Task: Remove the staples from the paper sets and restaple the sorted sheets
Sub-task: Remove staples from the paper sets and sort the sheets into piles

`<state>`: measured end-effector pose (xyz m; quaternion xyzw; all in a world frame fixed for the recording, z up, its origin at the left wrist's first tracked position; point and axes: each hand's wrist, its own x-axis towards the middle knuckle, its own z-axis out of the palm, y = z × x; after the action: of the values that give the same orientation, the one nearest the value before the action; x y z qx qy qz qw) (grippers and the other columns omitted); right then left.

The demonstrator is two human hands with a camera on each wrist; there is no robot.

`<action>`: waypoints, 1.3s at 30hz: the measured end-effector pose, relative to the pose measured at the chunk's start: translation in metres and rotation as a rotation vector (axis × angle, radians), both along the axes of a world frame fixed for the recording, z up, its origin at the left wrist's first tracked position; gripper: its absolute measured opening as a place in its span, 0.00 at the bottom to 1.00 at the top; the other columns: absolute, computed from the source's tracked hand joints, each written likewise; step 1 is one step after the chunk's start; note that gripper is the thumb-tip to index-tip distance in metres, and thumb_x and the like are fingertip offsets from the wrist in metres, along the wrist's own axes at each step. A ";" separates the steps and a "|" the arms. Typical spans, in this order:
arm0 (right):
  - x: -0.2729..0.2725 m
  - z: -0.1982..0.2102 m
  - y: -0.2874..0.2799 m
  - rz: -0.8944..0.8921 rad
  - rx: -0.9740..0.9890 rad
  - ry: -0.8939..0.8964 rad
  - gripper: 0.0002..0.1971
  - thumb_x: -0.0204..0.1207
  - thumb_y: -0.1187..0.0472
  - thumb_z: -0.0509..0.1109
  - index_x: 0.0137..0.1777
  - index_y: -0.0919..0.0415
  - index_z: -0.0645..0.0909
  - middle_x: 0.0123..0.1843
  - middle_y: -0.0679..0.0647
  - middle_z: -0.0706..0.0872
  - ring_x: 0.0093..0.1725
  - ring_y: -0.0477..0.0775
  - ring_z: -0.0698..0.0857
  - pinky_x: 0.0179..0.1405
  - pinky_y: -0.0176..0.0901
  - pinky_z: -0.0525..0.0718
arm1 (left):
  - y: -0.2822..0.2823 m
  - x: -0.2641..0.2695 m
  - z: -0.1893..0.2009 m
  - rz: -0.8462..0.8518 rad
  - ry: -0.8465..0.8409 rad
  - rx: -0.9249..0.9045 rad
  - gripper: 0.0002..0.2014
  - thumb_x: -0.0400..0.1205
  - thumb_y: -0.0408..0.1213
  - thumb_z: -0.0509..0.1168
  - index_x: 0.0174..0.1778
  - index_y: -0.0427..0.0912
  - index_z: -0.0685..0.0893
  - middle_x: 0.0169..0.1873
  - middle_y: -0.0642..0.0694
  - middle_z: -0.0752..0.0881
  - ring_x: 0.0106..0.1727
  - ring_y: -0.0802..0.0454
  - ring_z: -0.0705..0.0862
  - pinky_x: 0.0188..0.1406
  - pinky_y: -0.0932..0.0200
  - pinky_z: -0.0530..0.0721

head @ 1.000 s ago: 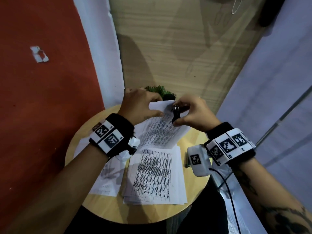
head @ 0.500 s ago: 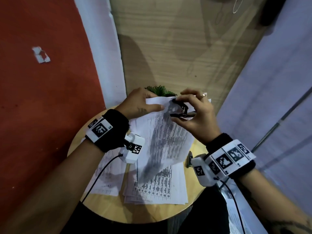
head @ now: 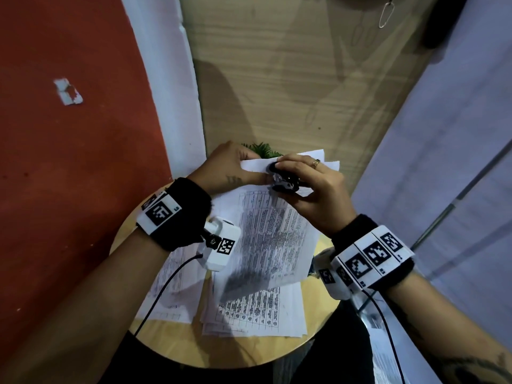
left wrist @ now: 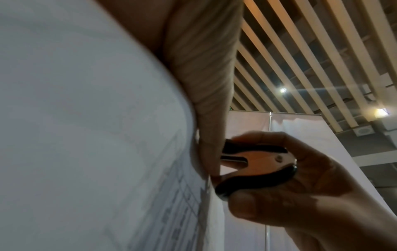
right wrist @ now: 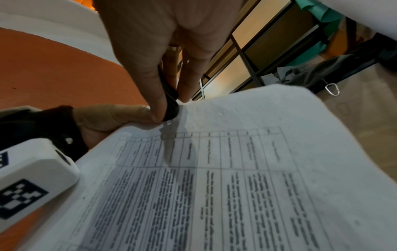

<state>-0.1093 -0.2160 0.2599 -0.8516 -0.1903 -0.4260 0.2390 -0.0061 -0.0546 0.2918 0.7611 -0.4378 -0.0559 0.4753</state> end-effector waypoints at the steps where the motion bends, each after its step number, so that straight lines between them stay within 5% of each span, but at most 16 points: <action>1: 0.000 0.001 0.001 0.002 -0.002 -0.003 0.16 0.66 0.69 0.77 0.54 0.72 0.85 0.55 0.63 0.86 0.56 0.51 0.82 0.52 0.43 0.85 | 0.000 0.000 0.000 0.001 0.004 0.002 0.21 0.70 0.40 0.78 0.32 0.21 0.82 0.27 0.44 0.69 0.32 0.54 0.67 0.30 0.59 0.59; 9: -0.001 0.003 0.002 0.004 0.005 -0.017 0.15 0.67 0.68 0.77 0.54 0.70 0.85 0.55 0.61 0.87 0.54 0.50 0.83 0.47 0.44 0.86 | 0.000 -0.004 0.003 0.041 -0.002 -0.010 0.24 0.65 0.48 0.76 0.36 0.25 0.86 0.27 0.46 0.72 0.31 0.58 0.69 0.29 0.61 0.62; 15: -0.001 0.005 0.003 -0.004 -0.030 -0.029 0.14 0.68 0.65 0.76 0.54 0.69 0.86 0.54 0.60 0.87 0.53 0.51 0.85 0.49 0.46 0.87 | 0.001 -0.007 0.006 0.032 0.034 -0.013 0.14 0.71 0.36 0.77 0.34 0.26 0.86 0.26 0.48 0.73 0.28 0.63 0.70 0.27 0.68 0.65; 23: 0.000 0.006 0.001 -0.083 -0.170 -0.085 0.12 0.67 0.66 0.77 0.51 0.68 0.87 0.50 0.60 0.89 0.48 0.60 0.88 0.43 0.50 0.86 | -0.001 -0.012 0.009 0.028 0.092 0.029 0.09 0.61 0.39 0.73 0.34 0.38 0.89 0.25 0.52 0.78 0.28 0.62 0.74 0.26 0.66 0.69; 29: 0.001 0.007 0.003 -0.071 -0.200 -0.092 0.10 0.68 0.68 0.75 0.49 0.69 0.87 0.48 0.61 0.89 0.48 0.61 0.88 0.45 0.50 0.85 | -0.001 -0.013 0.009 0.013 0.105 0.023 0.10 0.63 0.33 0.71 0.35 0.29 0.87 0.26 0.48 0.75 0.27 0.62 0.72 0.24 0.69 0.68; 33: 0.003 0.012 0.003 -0.055 -0.221 -0.091 0.09 0.69 0.68 0.75 0.48 0.69 0.87 0.47 0.60 0.89 0.45 0.61 0.87 0.43 0.49 0.83 | 0.001 -0.012 0.011 0.010 0.125 0.013 0.06 0.62 0.33 0.73 0.32 0.35 0.87 0.23 0.53 0.75 0.26 0.62 0.73 0.24 0.68 0.68; 36: 0.004 0.012 0.003 -0.016 -0.134 -0.043 0.10 0.69 0.68 0.75 0.49 0.68 0.86 0.47 0.59 0.88 0.46 0.58 0.87 0.40 0.50 0.86 | 0.004 -0.008 0.012 0.008 0.173 0.005 0.09 0.70 0.29 0.77 0.39 0.27 0.88 0.29 0.46 0.79 0.30 0.58 0.76 0.28 0.66 0.71; 39: 0.004 0.009 0.005 0.017 0.021 -0.005 0.12 0.66 0.68 0.78 0.49 0.68 0.85 0.48 0.57 0.88 0.46 0.53 0.86 0.39 0.49 0.87 | 0.006 -0.007 0.010 -0.015 0.237 -0.031 0.09 0.72 0.30 0.75 0.46 0.31 0.89 0.31 0.49 0.85 0.32 0.62 0.80 0.33 0.71 0.76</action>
<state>-0.1050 -0.2109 0.2692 -0.8462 -0.1935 -0.4283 0.2511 -0.0127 -0.0488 0.3016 0.7385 -0.3850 -0.1425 0.5349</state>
